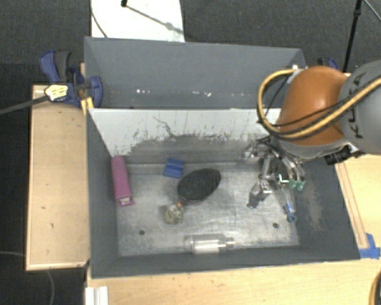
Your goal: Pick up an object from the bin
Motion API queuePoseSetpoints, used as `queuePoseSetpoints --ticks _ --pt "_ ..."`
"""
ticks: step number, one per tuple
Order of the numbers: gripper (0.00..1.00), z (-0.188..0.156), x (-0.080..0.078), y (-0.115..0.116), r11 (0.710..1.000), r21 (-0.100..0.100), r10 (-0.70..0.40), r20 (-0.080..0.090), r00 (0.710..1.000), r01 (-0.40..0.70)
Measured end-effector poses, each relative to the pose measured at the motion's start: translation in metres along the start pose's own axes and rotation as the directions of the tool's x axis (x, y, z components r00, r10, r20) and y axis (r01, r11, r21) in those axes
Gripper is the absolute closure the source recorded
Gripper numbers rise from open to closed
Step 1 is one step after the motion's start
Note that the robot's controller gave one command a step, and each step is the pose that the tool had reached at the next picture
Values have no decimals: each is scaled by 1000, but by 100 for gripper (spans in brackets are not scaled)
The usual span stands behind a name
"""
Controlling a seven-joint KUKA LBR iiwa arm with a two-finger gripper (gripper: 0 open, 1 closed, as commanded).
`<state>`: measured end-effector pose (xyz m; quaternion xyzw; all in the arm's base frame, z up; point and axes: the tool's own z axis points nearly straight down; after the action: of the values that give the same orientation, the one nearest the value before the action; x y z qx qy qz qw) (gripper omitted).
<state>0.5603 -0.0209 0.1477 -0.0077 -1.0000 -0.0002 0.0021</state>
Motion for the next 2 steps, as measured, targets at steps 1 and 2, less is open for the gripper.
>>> queuePoseSetpoints --ticks 1,2 --pt "0 26 -31 60 967 -5 255 7 967 -255" --pt "0 76 -22 136 994 -1 113 8 994 -113"
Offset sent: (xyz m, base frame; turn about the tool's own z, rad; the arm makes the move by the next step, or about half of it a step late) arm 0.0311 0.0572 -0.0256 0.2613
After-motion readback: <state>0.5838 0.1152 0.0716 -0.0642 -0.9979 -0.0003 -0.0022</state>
